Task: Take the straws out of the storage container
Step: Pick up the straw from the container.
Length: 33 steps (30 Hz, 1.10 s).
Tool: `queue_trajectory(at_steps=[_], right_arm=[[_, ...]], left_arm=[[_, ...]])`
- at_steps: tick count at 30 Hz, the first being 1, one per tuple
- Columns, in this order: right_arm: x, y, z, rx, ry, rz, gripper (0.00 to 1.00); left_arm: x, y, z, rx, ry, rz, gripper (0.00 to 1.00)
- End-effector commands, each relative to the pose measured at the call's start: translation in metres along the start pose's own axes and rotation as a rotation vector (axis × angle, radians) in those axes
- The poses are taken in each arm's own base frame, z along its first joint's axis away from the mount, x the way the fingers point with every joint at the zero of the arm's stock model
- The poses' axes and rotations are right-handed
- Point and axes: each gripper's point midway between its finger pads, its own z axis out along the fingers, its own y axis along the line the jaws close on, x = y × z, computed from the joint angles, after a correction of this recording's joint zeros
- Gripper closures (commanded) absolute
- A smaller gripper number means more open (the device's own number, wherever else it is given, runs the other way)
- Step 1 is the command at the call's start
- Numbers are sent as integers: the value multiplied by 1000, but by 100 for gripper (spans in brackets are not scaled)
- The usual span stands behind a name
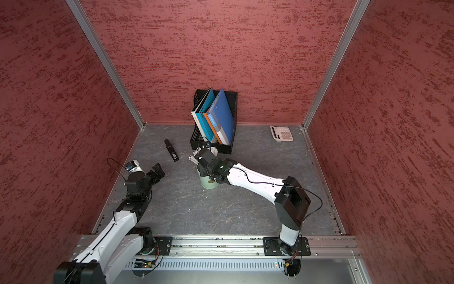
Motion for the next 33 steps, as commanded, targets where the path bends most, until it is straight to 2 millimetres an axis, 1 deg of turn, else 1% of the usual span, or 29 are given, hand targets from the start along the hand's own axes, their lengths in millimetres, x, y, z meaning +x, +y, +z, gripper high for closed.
queue_trajectory(at_steps=[1,2,5,7,11,12,13,18,20,28,33], right_arm=[[-13,4,-1,-18,-25,10,75],[-14,4,0,-19,-25,10,77],[-14,4,3,-19,-24,10,78],[-15,4,4,-24,-22,12,84],[-16,6,5,-32,-23,9,86],[-17,6,5,-31,-25,7,91],[-17,6,5,-30,-26,6,92],[-22,8,2,-37,-38,0,94],[-25,8,-1,-40,-47,-2,100],[-40,13,-15,-58,-77,-12,100],[-51,16,-28,-64,-89,-25,100]], left_arm=[[-13,-5,0,8,-30,-6,1],[-13,-4,0,7,-29,-7,0],[-13,-5,0,7,-27,-6,0],[-12,-5,1,7,-25,-5,1],[-13,-5,1,8,-26,-5,1],[-13,-5,1,7,-25,-5,0],[-13,-6,1,8,-27,-5,0],[-13,-5,1,8,-26,-5,0],[-13,-5,1,9,-28,-5,0],[-13,-5,1,8,-26,-5,0],[-12,-5,1,7,-24,-4,0]])
